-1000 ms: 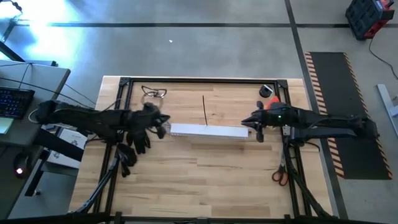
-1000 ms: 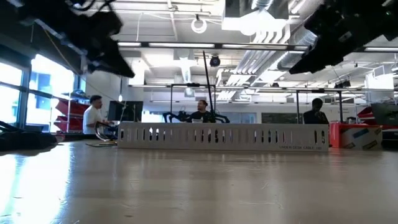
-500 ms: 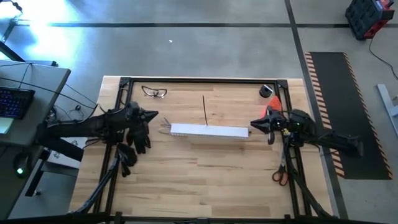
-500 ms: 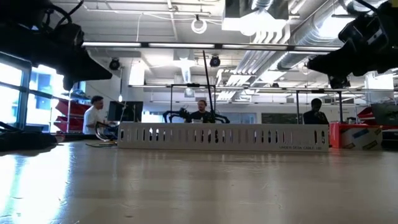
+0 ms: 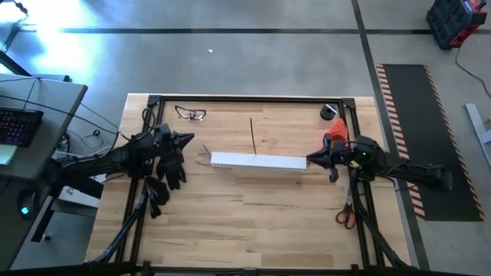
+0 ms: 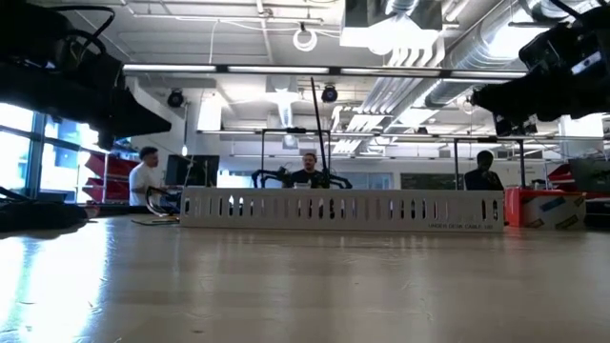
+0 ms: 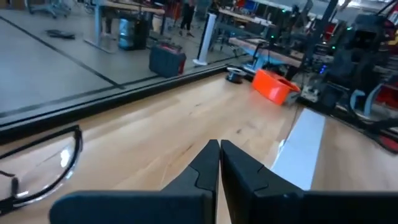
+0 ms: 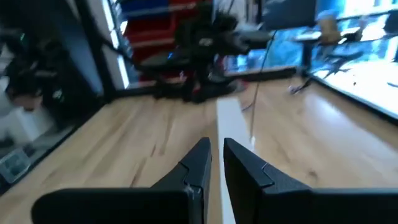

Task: Ziptie cables
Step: Return to Home Position

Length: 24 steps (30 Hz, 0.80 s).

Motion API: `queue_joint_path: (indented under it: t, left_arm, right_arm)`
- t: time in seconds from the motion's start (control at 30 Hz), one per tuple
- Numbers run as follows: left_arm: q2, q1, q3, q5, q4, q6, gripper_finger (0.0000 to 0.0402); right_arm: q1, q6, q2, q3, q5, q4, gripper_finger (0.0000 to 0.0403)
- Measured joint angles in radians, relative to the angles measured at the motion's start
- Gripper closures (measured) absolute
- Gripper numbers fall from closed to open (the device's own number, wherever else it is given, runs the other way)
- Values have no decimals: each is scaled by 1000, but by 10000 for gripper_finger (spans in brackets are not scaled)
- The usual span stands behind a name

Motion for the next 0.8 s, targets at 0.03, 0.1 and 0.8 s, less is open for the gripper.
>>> queue_joint_path:
  t: [0.03,0.1,0.8]
  left_arm:
    - [8,7,0,2,1,1,401]
    - [20,16,0,9,-1,-5,401]
    - [55,0,0,-2,6,65,401]
  right_arm:
    - [2,-11,15,0,-18,-1,376]
    - [5,-29,54,0,-55,4,376]
    - [127,-45,-118,-1,397,-31,403]
